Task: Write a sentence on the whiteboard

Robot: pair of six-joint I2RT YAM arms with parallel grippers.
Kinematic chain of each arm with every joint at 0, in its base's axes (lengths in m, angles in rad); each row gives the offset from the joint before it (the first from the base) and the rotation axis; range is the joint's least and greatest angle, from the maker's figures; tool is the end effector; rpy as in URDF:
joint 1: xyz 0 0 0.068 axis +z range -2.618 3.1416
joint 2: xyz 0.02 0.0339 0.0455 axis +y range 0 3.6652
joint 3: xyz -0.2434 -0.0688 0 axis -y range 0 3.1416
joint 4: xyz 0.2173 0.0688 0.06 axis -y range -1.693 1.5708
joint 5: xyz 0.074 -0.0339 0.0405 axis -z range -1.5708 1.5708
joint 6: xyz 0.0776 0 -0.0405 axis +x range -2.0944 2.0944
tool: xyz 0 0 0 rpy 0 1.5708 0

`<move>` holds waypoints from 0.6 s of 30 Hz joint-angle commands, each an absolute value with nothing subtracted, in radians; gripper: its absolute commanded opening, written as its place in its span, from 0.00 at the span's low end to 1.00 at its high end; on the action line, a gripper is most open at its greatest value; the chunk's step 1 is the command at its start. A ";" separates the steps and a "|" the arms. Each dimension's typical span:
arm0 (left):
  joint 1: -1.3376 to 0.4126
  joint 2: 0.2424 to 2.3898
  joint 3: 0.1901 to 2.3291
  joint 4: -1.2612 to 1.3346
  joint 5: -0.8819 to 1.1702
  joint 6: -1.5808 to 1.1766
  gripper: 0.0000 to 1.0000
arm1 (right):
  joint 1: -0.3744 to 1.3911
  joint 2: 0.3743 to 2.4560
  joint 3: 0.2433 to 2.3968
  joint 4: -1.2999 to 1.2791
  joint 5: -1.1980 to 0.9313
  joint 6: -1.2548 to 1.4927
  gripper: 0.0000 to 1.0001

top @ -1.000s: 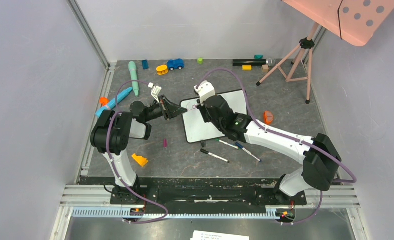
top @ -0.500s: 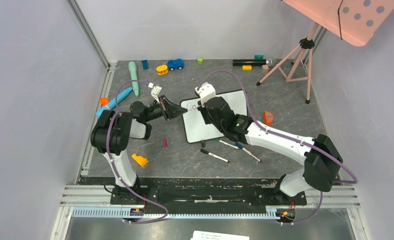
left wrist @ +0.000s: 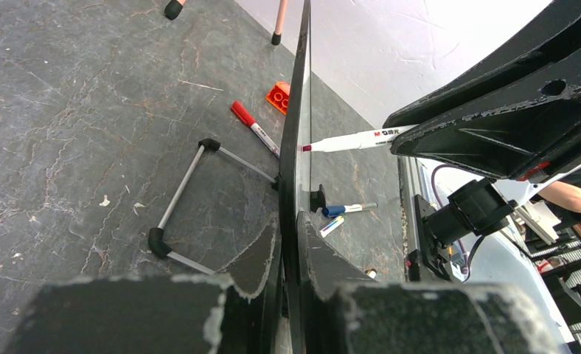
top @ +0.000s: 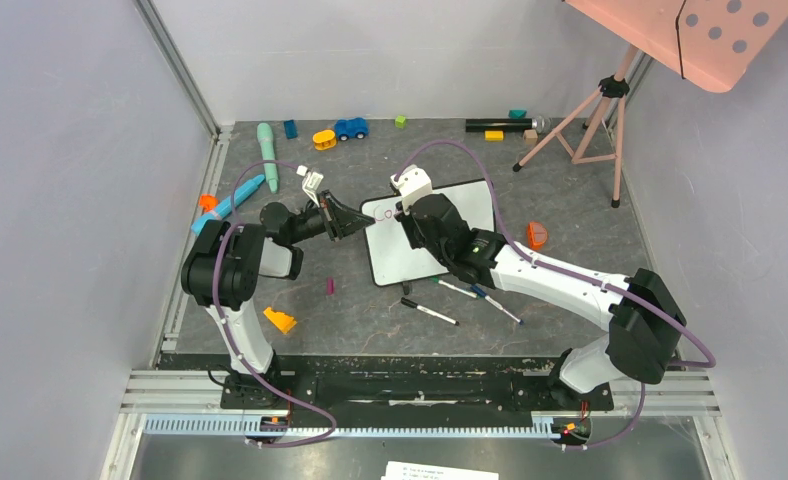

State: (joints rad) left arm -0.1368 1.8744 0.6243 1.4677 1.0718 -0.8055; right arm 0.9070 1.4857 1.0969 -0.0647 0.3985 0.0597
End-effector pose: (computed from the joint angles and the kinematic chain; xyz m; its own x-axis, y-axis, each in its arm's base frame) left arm 0.3144 -0.1121 0.1825 -0.5114 -0.2780 -0.8131 0.7878 0.2262 -0.5729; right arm 0.2418 0.2602 0.2654 -0.2999 -0.2942 -0.9075 -0.4940 0.8617 -0.1161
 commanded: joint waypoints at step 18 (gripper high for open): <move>-0.137 1.844 0.626 1.556 1.091 -0.761 0.02 | 0.876 1.486 1.130 -0.088 0.461 0.045 0.00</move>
State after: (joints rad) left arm -0.1368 1.8744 0.6243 1.4677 1.0714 -0.8055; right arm 0.9047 1.4857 1.0977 -0.0677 0.3992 0.0589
